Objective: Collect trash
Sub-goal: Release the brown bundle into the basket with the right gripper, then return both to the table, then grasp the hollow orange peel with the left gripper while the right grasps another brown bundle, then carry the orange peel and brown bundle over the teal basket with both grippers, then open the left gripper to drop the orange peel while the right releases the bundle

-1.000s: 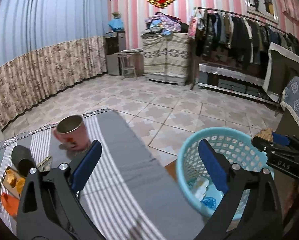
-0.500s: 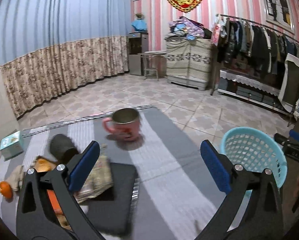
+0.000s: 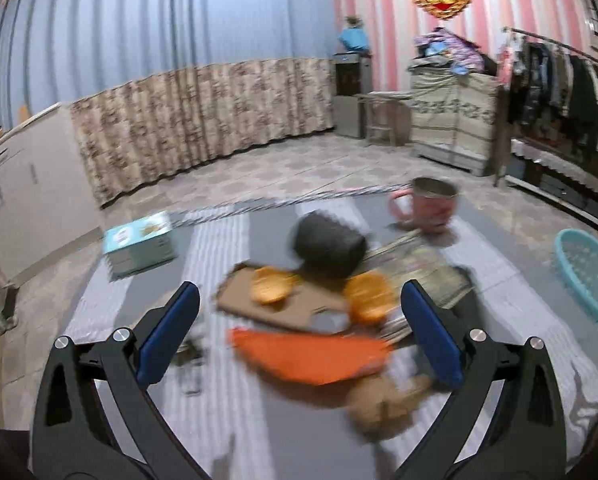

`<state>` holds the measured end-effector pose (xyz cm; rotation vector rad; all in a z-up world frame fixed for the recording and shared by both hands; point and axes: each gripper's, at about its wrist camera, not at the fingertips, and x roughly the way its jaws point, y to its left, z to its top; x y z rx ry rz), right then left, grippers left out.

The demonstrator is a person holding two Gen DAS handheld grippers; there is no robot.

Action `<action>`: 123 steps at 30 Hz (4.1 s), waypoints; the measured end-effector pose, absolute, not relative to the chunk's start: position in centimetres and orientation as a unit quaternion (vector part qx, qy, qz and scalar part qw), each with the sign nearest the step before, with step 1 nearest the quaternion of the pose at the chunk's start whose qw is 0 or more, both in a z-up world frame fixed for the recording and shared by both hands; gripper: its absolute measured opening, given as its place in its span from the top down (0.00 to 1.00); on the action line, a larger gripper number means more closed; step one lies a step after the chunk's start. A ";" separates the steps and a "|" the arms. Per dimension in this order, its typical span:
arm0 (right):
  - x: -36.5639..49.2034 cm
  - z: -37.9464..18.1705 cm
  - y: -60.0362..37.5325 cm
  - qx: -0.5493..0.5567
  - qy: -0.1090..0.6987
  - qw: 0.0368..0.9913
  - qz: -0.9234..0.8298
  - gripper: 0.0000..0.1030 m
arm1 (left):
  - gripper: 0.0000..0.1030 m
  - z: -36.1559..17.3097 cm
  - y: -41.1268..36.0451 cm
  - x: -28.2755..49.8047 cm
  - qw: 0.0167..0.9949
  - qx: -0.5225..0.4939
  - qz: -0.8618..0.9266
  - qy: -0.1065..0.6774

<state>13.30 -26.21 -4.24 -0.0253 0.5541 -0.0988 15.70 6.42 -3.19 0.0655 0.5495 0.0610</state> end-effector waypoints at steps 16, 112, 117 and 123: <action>12.6 -7.1 -12.4 -0.033 0.324 0.945 0.018 0.07 | 0.06 -7.8 19.8 16.1 0.942 -0.009 0.069 0.330; 15.0 -5.7 -52.1 0.128 0.299 0.937 -0.131 0.50 | 0.57 -4.8 -32.9 19.7 0.921 0.091 -0.262 0.275; 15.0 -5.8 -52.1 0.124 0.300 0.937 -0.131 0.50 | 0.29 -4.3 -32.6 19.8 0.926 0.083 -0.254 0.267; 15.5 -5.7 -50.2 0.111 0.305 0.938 -0.122 0.50 | 0.13 -2.5 -29.8 19.7 0.946 0.083 -0.205 0.235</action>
